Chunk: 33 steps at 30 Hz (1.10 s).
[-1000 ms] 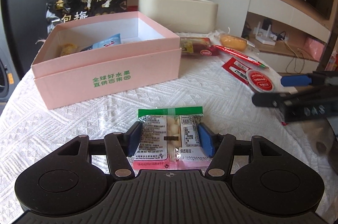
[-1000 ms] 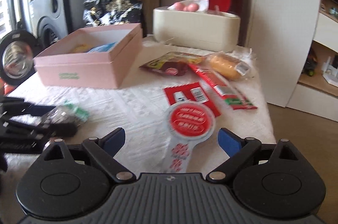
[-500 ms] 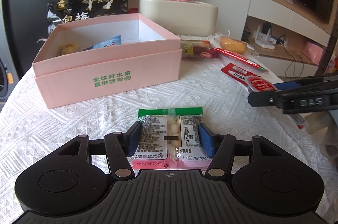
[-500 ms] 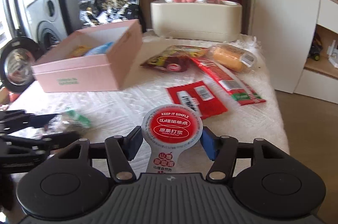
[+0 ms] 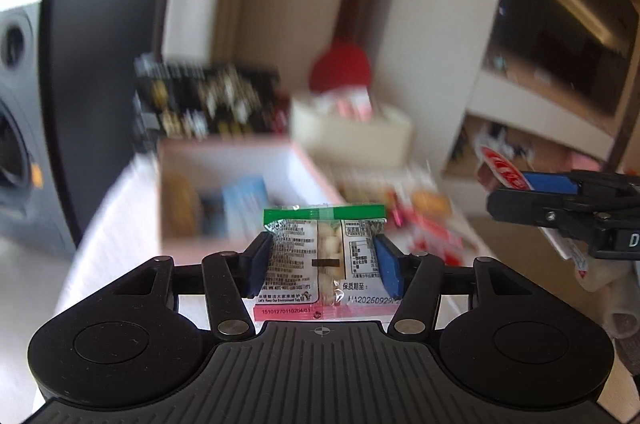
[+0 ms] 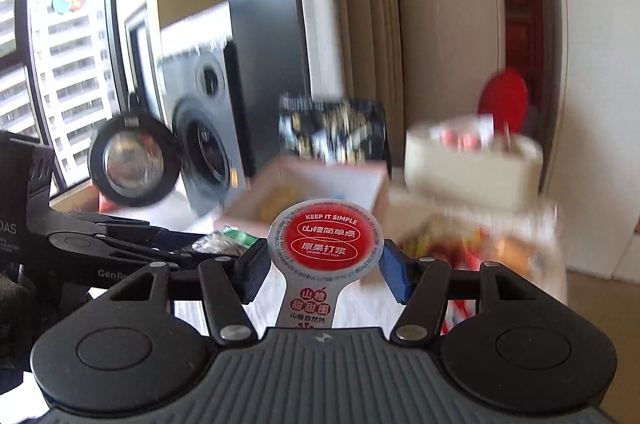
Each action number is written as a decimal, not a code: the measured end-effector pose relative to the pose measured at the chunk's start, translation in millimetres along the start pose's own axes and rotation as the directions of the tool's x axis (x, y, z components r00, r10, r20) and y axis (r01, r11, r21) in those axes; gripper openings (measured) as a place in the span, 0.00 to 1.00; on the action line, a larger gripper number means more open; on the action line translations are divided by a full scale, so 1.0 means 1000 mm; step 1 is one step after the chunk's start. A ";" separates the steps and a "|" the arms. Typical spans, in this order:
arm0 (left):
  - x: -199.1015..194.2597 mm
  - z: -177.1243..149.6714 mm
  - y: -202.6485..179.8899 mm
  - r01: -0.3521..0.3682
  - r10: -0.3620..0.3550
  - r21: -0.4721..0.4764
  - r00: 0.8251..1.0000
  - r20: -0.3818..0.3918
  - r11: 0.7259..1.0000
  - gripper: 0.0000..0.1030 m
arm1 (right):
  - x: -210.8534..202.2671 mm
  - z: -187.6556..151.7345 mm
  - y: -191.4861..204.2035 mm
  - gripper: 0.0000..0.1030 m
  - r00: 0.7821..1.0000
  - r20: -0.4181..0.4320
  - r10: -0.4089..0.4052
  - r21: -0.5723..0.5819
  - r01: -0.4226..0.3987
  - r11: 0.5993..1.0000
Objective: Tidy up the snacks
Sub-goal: 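Carry both packets over the pink box with both tools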
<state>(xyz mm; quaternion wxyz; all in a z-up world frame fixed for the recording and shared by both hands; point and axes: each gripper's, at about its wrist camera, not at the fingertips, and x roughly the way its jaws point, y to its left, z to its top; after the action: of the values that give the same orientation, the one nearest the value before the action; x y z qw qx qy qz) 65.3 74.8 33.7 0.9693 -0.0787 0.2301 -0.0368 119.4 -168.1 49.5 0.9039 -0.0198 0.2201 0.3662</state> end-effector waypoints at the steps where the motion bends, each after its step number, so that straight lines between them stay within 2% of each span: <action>1: -0.002 0.013 0.003 -0.016 0.016 0.007 0.999 0.041 1.000 0.59 | 0.001 0.018 0.000 0.58 0.999 0.044 0.003 -0.006 -0.003 1.000; 3: 0.003 0.036 0.012 -0.035 0.035 0.003 0.993 0.109 0.999 0.59 | 0.009 0.045 -0.001 0.58 0.995 0.104 0.003 -0.015 -0.001 1.000; 5: 0.018 0.053 0.025 -0.037 0.041 -0.035 0.990 0.134 0.999 0.59 | 0.026 0.070 -0.003 0.58 0.991 0.132 -0.010 -0.013 0.011 1.000; 7: 0.043 0.062 0.041 -0.018 0.028 -0.085 0.993 0.117 0.996 0.59 | 0.051 0.087 -0.004 0.58 0.989 0.145 -0.030 -0.025 0.034 0.999; 9: 0.076 0.061 0.058 0.011 -0.003 -0.134 0.998 0.061 0.991 0.59 | 0.079 0.097 -0.008 0.58 0.989 0.140 -0.055 -0.022 0.058 0.998; 12: 0.124 0.049 0.072 0.021 -0.028 -0.128 0.998 -0.051 0.992 0.59 | 0.124 0.099 -0.015 0.58 0.995 0.087 -0.053 0.005 0.053 0.999; 15: 0.152 0.029 0.075 -0.015 0.007 -0.060 0.990 -0.142 0.998 0.59 | 0.170 0.091 -0.022 0.58 0.999 0.003 -0.053 0.028 0.053 0.998; 20: 0.158 0.011 0.081 -0.053 0.055 0.019 0.990 -0.130 0.998 0.59 | 0.238 0.063 -0.031 0.58 0.990 -0.127 -0.057 0.086 0.068 0.994; 23: 0.168 0.005 0.079 -0.030 0.045 0.091 0.983 -0.177 0.995 0.59 | 0.267 0.049 -0.034 0.59 0.977 -0.215 0.002 0.130 0.026 0.991; 26: 0.171 0.003 0.076 0.008 0.024 0.141 0.974 -0.226 0.990 0.60 | 0.277 0.044 -0.034 0.59 0.967 -0.247 0.063 0.172 -0.020 0.985; 28: 0.173 0.005 0.075 0.016 0.023 0.148 0.966 -0.259 0.989 0.61 | 0.273 0.044 -0.035 0.60 0.970 -0.234 0.059 0.165 -0.020 0.986; 29: 0.174 0.008 0.074 0.019 0.023 0.147 0.960 -0.278 0.989 0.62 | 0.269 0.045 -0.036 0.64 0.973 -0.224 0.051 0.156 -0.016 0.988; 31: 0.177 0.012 0.075 0.032 0.008 0.123 0.949 -0.315 0.992 0.65 | 0.258 0.050 -0.038 0.67 0.978 -0.208 0.021 0.131 0.006 0.991; 33: 0.175 0.020 0.079 0.041 -0.023 0.052 0.948 -0.316 0.998 0.64 | 0.248 0.053 -0.042 0.68 0.978 -0.206 0.013 0.106 0.010 0.994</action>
<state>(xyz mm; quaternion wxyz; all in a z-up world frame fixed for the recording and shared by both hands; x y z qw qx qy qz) 232.8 136.9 -38.8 0.9213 -0.0472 0.3795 -0.0713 325.5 -26.0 -10.1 0.8757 -0.0093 0.3319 0.3506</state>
